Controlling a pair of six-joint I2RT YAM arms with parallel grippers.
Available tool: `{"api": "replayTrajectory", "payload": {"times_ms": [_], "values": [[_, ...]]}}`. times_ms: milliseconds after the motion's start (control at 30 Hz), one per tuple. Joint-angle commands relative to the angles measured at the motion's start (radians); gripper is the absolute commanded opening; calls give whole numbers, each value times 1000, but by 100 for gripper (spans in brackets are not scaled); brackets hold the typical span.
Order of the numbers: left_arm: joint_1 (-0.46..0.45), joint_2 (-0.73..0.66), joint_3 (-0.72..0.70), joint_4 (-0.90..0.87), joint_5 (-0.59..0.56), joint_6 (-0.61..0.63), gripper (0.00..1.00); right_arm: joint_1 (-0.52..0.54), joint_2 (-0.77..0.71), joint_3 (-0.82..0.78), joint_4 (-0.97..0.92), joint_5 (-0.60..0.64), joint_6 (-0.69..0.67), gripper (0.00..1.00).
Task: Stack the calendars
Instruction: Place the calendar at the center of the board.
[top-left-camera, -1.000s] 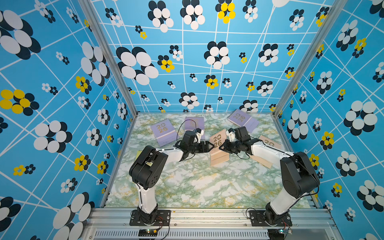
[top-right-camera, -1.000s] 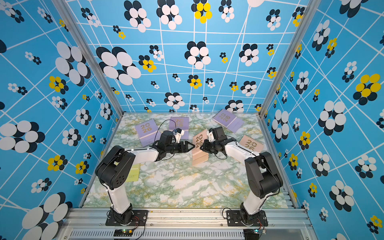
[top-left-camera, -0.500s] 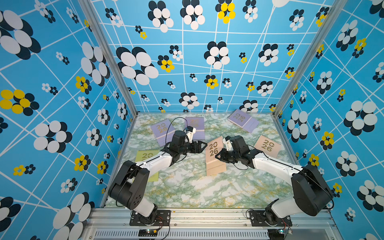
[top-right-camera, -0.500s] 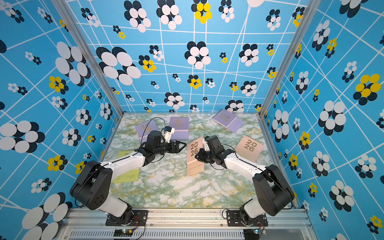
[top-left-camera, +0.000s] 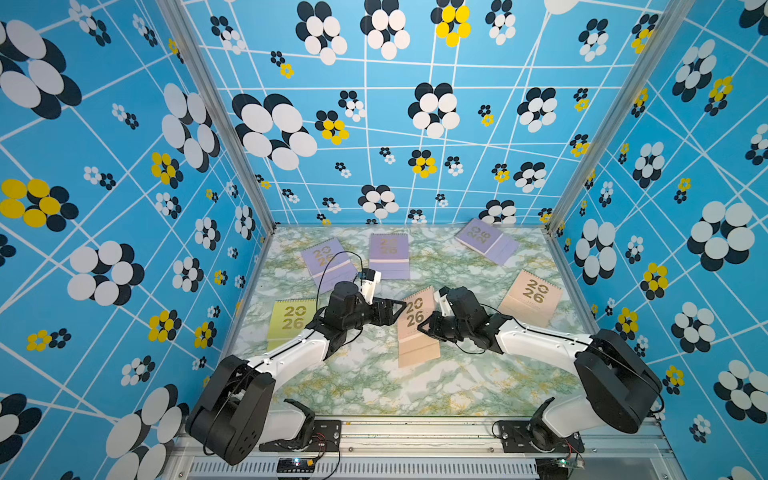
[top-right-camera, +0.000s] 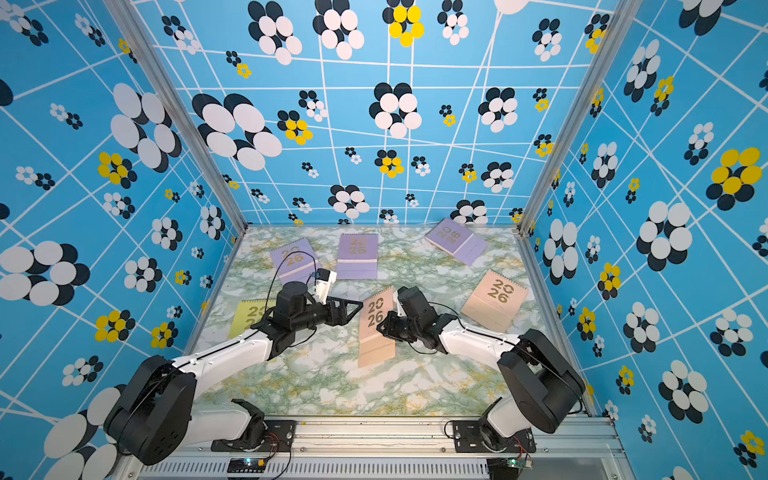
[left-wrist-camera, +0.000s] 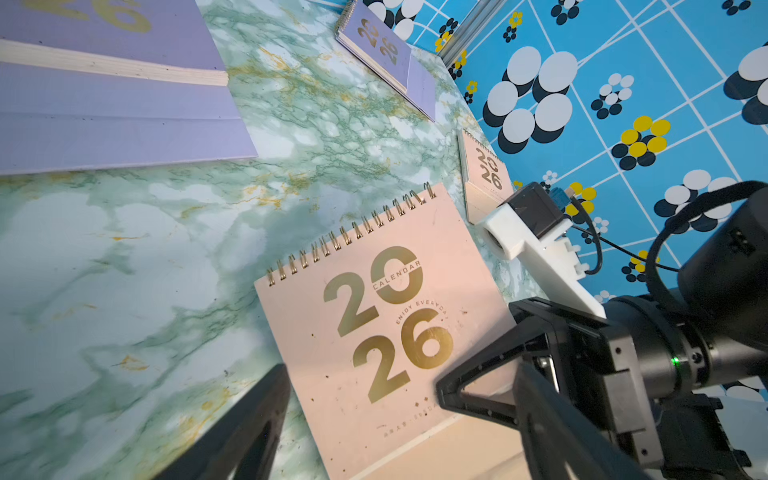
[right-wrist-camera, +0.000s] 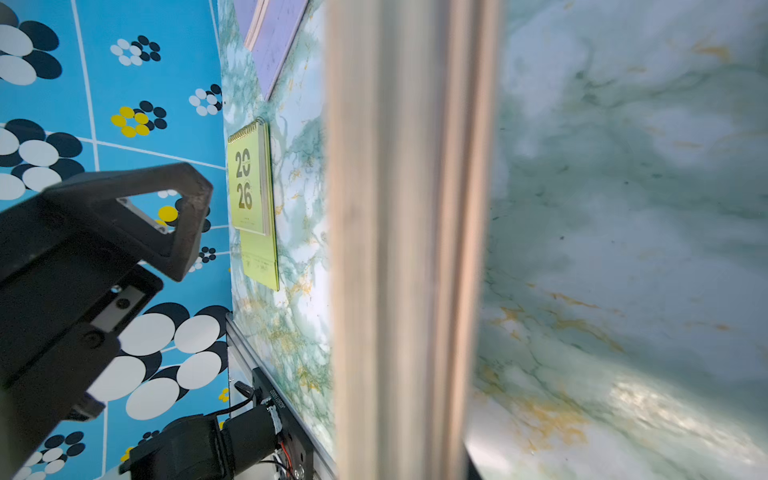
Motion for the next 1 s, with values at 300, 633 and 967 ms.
{"api": "replayTrajectory", "payload": {"times_ms": [300,633,967], "values": [[-22,76,-88,208,41,-36,86,49,111,-19,39,36,104,0],[-31,196,-133,398,74,-121,86,50,143,26,-117,64,84,7],[-67,194,-125,356,30,-93,86,50,140,50,-184,91,62,25]]}}
